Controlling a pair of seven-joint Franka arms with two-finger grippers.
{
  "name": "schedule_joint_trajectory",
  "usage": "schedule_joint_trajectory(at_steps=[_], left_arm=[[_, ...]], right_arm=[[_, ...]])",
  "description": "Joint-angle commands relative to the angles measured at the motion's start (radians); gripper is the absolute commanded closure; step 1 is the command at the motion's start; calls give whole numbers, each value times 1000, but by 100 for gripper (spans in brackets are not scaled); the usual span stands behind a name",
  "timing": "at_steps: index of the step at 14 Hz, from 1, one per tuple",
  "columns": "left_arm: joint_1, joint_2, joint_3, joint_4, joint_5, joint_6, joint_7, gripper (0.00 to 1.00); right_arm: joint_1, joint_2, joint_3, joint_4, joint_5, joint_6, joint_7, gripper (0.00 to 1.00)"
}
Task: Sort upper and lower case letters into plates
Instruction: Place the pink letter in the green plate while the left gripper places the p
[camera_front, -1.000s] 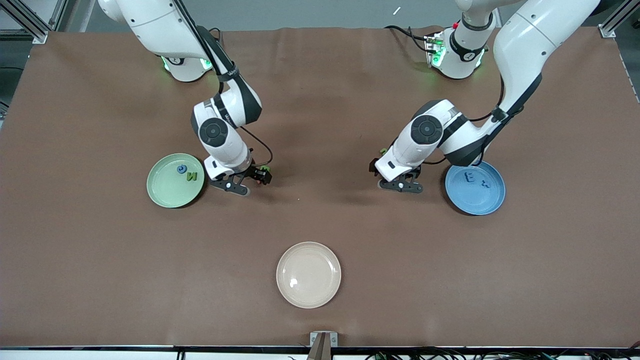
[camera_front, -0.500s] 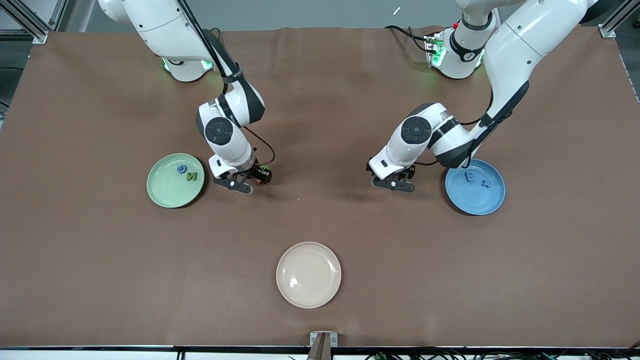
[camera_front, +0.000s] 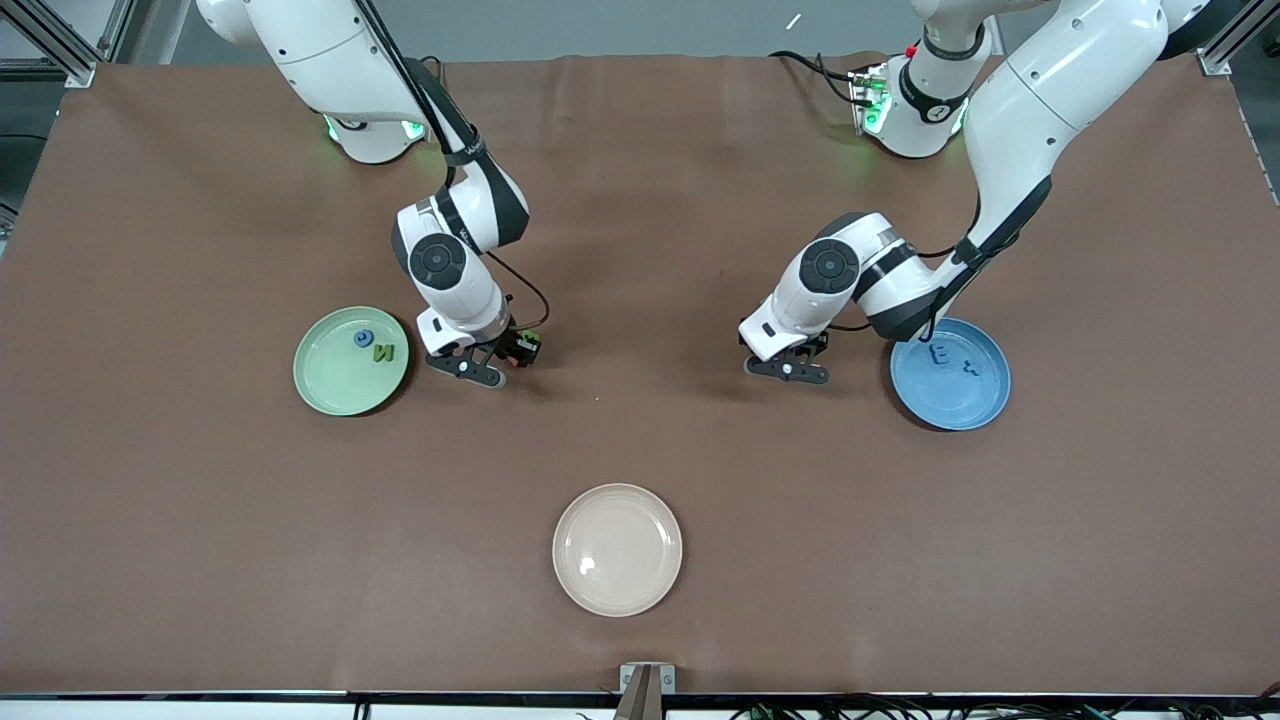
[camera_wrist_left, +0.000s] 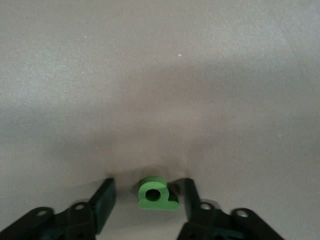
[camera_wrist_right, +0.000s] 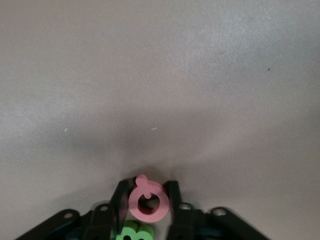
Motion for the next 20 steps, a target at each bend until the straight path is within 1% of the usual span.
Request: schedule_joint_trajectory(at_steps=[1, 2, 3, 5, 7, 10, 12, 15, 17, 18, 20], left_arm=[[-14, -1, 0, -10, 20, 14, -31, 43], [-14, -1, 0, -8, 20, 14, -38, 45], [-15, -1, 0, -8, 20, 14, -49, 48], [-28, -1, 0, -8, 20, 12, -54, 49], [-29, -1, 0, -8, 20, 9, -60, 49], [-29, -1, 0, -14, 20, 5, -61, 49], [-29, -1, 0, -22, 20, 5, -60, 51], [-28, 1, 1, -30, 20, 3, -61, 57], [-28, 1, 1, -34, 20, 3, -68, 65], [-28, 1, 1, -34, 20, 3, -68, 67], [-28, 1, 1, -34, 20, 5, -68, 75]], right_arm=[[15, 1, -7, -16, -2, 10, 24, 97], [9, -3, -7, -16, -2, -7, 21, 100], [6, -14, -10, -13, -4, -28, 14, 100], [-18, -60, -19, -2, -14, -105, -14, 100], [-89, -121, -24, -1, -14, -226, -162, 100], [-218, -198, -30, -2, -16, -335, -412, 100], [-314, -216, -36, -15, -24, -344, -590, 100], [-446, -213, -34, -36, -24, -334, -803, 100], [-494, -204, -34, -62, -24, -311, -857, 100], [-500, -204, -34, -71, -24, -299, -871, 99], [-520, -200, -33, -87, -24, -277, -893, 99]])
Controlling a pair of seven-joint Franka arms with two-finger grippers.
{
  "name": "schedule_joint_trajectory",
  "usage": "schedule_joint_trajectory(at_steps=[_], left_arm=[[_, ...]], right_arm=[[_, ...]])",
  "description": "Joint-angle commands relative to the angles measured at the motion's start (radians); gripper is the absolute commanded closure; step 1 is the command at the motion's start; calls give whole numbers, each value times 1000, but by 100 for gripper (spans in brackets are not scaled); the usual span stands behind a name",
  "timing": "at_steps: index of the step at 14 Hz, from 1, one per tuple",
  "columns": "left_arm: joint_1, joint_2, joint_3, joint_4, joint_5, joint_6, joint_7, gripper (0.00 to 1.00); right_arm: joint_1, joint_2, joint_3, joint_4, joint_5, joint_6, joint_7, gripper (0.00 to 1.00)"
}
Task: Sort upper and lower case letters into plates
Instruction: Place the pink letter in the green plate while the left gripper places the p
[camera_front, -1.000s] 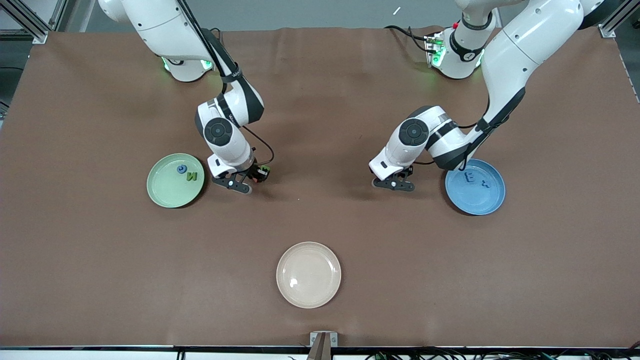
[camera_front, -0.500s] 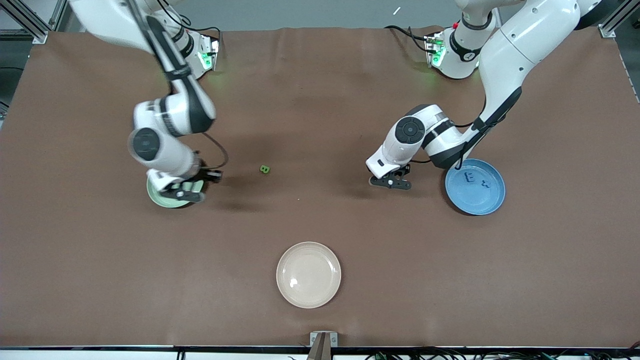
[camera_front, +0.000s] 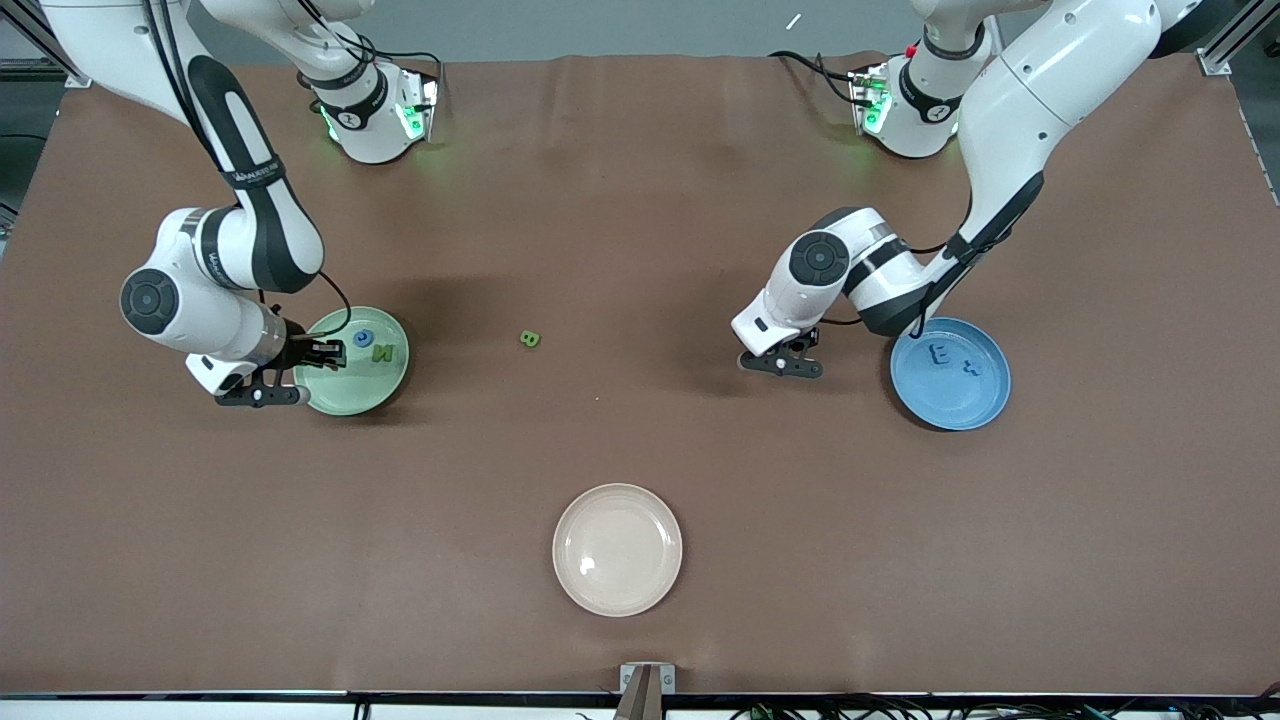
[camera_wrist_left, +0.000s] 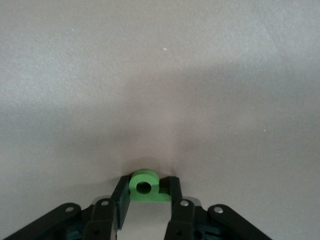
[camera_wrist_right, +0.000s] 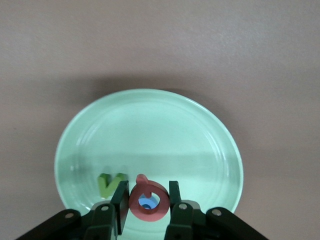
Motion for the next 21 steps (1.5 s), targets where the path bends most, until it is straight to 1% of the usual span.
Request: schedule_joint_trajectory(at_steps=[1, 3, 6, 9, 10, 11, 12, 13, 15, 18, 20, 21], left_arm=[[-6, 6, 6, -30, 16, 8, -30, 79], [3, -1, 6, -30, 16, 0, -28, 82], [18, -55, 3, -13, 16, -84, -7, 83], [86, -121, -4, -7, 16, -93, 61, 82], [110, -142, -9, -8, 16, -99, 100, 82], [136, -162, -10, -10, 16, -113, 143, 82], [165, -182, -12, -11, 16, -121, 189, 82], [195, -199, -15, -13, 16, -122, 228, 82], [262, -216, -26, -11, 16, -122, 310, 83], [366, -214, -26, -11, 16, -121, 444, 82], [417, -202, -24, -10, 16, -115, 499, 82], [436, -190, -24, -10, 16, -110, 524, 82]], right_arm=[[-29, -5, 20, -46, -8, 53, -33, 99], [-31, 12, 21, -75, -6, 114, -39, 99], [-44, 39, 21, -83, -8, 136, -40, 97], [-55, 61, 21, -87, -6, 142, -40, 95], [-55, 61, 21, -95, -6, 150, -40, 90], [-55, 62, 21, -96, -6, 151, -40, 70], [-54, 62, 21, -96, -6, 150, -40, 9], [-54, 59, 21, -93, -5, 141, -39, 0], [-52, 47, 21, -87, -5, 124, -31, 0], [-26, 4, 30, -40, 6, 20, 7, 0], [52, -16, 30, 9, 6, -55, 157, 0], [99, -22, 30, 12, 6, -59, 238, 0]])
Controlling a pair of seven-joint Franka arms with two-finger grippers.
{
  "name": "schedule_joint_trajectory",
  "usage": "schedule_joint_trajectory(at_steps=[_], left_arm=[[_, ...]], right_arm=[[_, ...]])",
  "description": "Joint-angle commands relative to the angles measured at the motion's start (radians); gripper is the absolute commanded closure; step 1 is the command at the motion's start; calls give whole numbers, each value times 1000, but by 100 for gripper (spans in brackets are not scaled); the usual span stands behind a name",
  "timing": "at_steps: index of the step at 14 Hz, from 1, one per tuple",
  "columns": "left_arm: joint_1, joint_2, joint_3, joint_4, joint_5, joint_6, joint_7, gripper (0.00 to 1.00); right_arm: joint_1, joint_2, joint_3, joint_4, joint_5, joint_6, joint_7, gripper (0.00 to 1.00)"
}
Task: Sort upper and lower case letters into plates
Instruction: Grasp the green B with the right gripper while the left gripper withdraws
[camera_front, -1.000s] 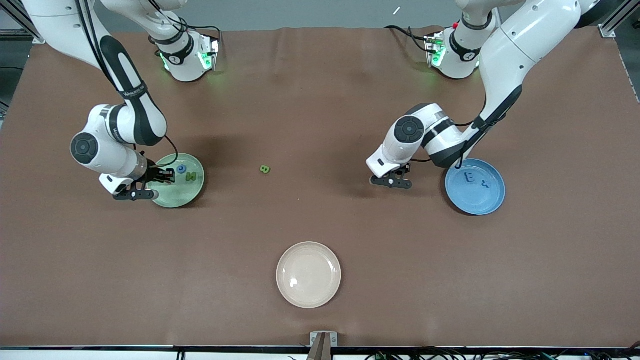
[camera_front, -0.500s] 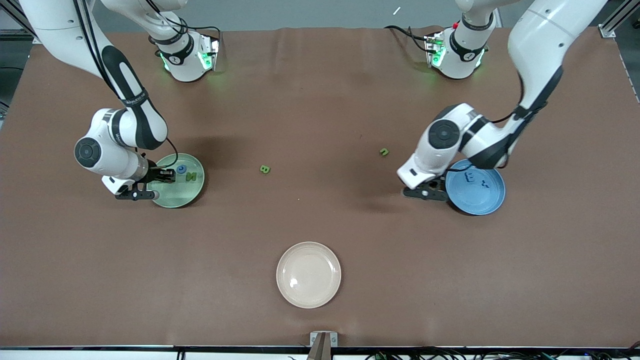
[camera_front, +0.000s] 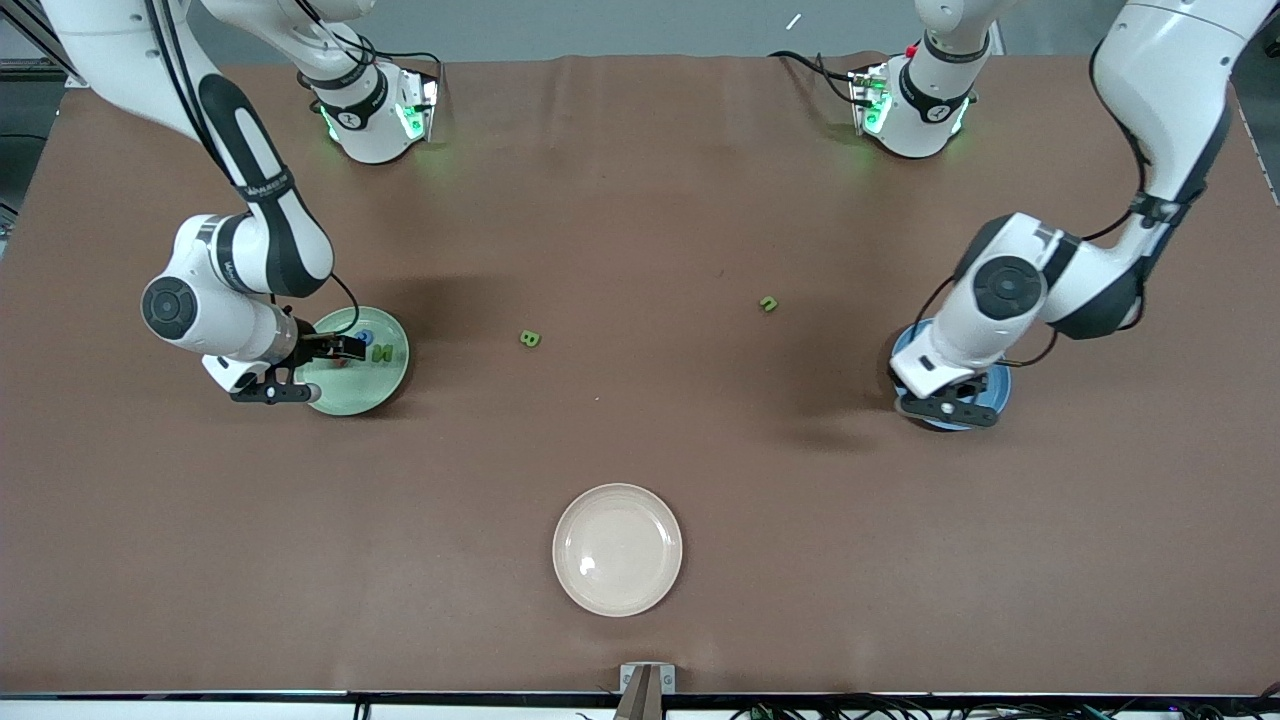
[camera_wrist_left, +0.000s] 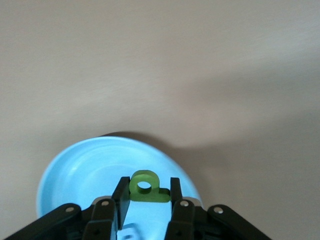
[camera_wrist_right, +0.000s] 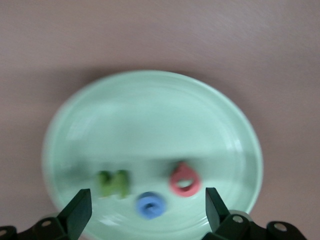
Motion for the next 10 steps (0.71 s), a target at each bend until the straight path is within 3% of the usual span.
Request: schedule_joint_trajectory(at_steps=[1, 5, 10], left_arm=[[51, 16, -13, -11, 12, 9, 55, 82], [99, 70, -10, -10, 61, 34, 78, 82], [119, 119, -6, -10, 113, 48, 78, 82]], right_arm=[[139, -39, 2, 4, 6, -25, 230, 0], [352, -25, 1, 3, 9, 85, 541, 0], [470, 57, 1, -2, 9, 243, 692, 3]])
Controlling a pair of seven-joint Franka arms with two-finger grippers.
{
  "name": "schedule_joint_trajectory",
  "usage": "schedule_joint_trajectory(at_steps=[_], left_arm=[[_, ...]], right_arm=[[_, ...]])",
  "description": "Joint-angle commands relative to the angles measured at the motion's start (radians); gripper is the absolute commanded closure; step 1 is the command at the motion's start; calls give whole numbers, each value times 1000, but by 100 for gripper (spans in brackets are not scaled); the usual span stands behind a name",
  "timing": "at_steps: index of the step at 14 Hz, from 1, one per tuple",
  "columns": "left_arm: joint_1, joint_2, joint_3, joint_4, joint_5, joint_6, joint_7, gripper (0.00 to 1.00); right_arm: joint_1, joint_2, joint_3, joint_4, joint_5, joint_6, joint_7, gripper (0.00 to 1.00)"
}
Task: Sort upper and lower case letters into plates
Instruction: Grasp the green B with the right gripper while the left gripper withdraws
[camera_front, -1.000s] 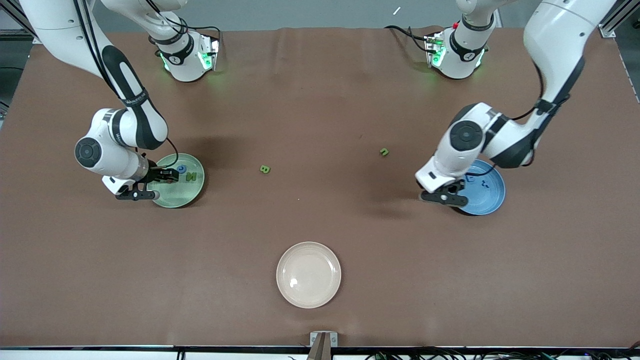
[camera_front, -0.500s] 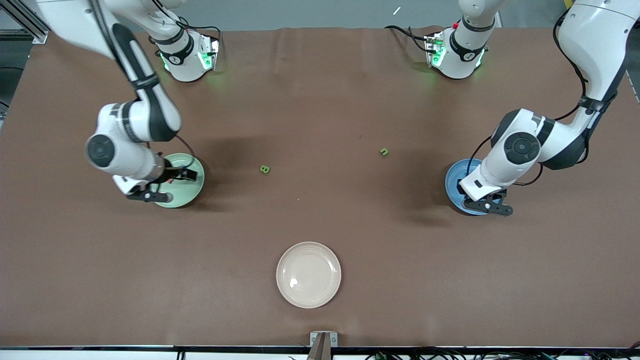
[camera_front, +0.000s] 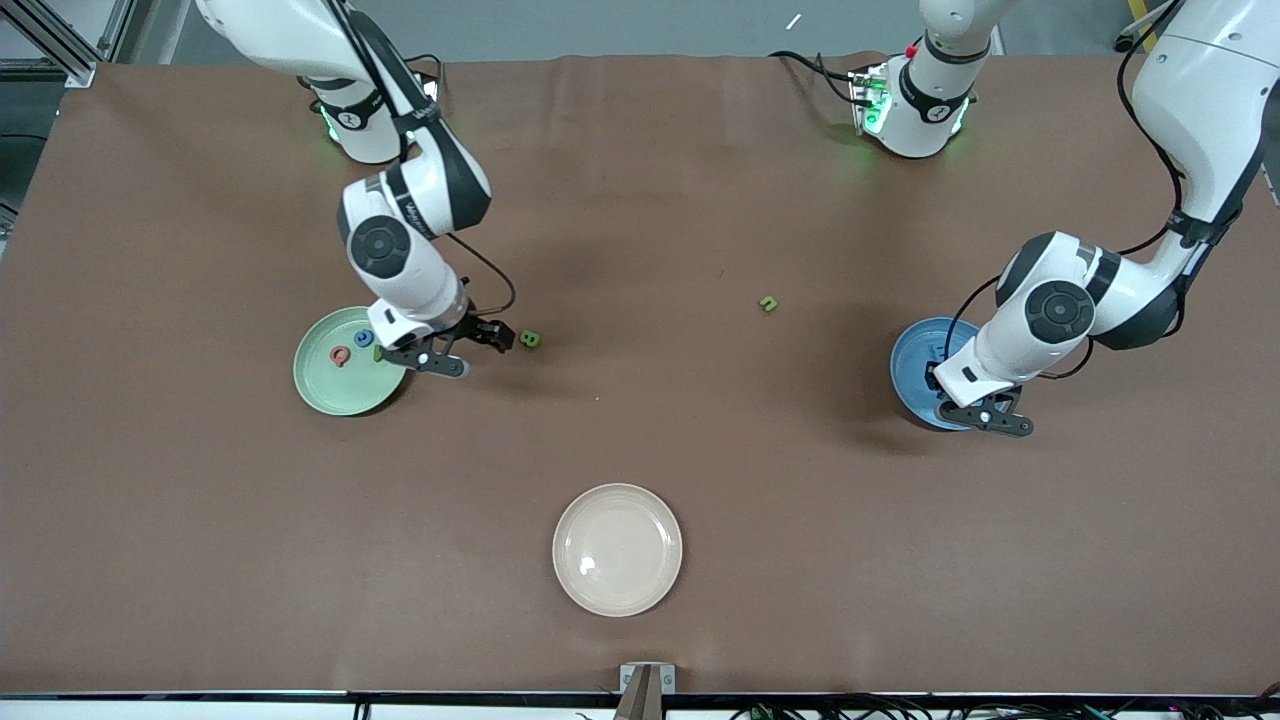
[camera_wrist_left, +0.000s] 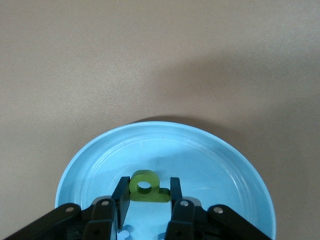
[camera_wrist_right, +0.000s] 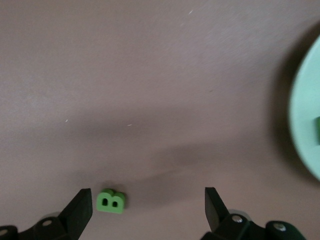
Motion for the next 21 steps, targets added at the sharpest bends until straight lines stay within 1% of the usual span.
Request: schedule_joint_trajectory(at_steps=[1, 6, 8, 9, 10, 11, 12, 13, 14, 16, 18, 20, 21], left_arm=[[24, 27, -7, -4, 36, 20, 11, 82], [29, 50, 6, -5, 64, 20, 11, 82], [29, 56, 6, -5, 64, 20, 9, 80], [29, 56, 6, -5, 64, 20, 11, 77], [29, 52, 6, -5, 64, 20, 12, 70], [29, 46, 5, -5, 64, 20, 12, 45], [29, 41, 3, -4, 64, 17, 14, 2], [29, 35, -1, -4, 64, 11, 14, 0], [29, 21, -9, -4, 58, 2, 14, 0], [30, -6, -50, -4, 42, -41, 12, 0], [35, -34, -113, -2, -2, -116, 2, 0], [35, -51, -162, 13, -75, -173, -14, 0], [35, -53, -188, 24, -97, -193, -41, 0]], right_arm=[[43, 45, -13, -7, 7, 69, 50, 6], [107, 99, -13, -7, 7, 148, 147, 13], [126, 100, -13, -7, 7, 148, 178, 15], [133, 105, -13, -7, 5, 148, 187, 17], [140, 106, -13, -8, 5, 149, 189, 20], [141, 113, -14, -8, 5, 151, 189, 23], [141, 116, -14, -11, 5, 157, 189, 26], [143, 119, -14, -11, 5, 160, 195, 27], [147, 122, -14, -11, 5, 162, 199, 29], [149, 125, -14, -11, 5, 162, 201, 35], [149, 125, -14, -11, 5, 160, 201, 49], [147, 125, -14, -11, 4, 159, 201, 72], [147, 125, -14, -11, 4, 159, 201, 80]])
